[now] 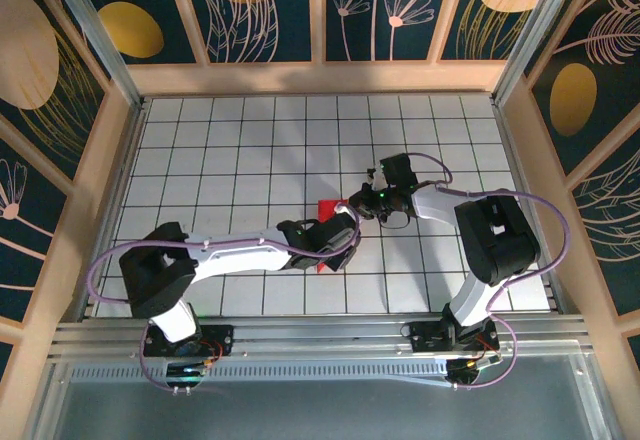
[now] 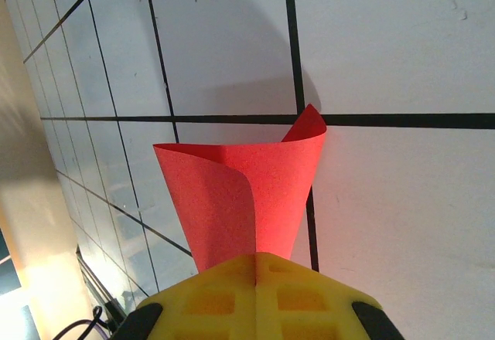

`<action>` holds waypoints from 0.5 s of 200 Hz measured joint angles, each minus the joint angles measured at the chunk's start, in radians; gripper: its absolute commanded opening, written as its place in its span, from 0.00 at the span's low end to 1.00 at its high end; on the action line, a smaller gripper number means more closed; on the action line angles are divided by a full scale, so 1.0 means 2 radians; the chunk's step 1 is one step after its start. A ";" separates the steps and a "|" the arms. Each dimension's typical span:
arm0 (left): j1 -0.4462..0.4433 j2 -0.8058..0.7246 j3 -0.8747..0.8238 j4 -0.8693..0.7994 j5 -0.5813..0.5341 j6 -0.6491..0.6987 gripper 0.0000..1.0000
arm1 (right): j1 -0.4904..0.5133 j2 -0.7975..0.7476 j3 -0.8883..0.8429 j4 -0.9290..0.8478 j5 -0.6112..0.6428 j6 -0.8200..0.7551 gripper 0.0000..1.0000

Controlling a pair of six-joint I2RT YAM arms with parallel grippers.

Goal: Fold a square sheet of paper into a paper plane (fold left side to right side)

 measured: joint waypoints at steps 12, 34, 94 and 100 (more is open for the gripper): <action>-0.002 0.012 0.004 -0.005 -0.012 0.000 0.59 | 0.000 0.000 0.000 0.000 0.000 0.001 0.00; -0.002 0.036 0.012 -0.017 -0.033 -0.001 0.59 | 0.000 0.000 0.000 -0.001 0.000 0.001 0.00; -0.002 0.056 0.013 -0.026 -0.053 -0.006 0.55 | 0.000 0.009 0.001 -0.001 0.000 0.001 0.00; -0.001 0.056 0.013 -0.026 -0.053 -0.006 0.54 | 0.000 0.010 0.001 -0.001 0.000 0.001 0.00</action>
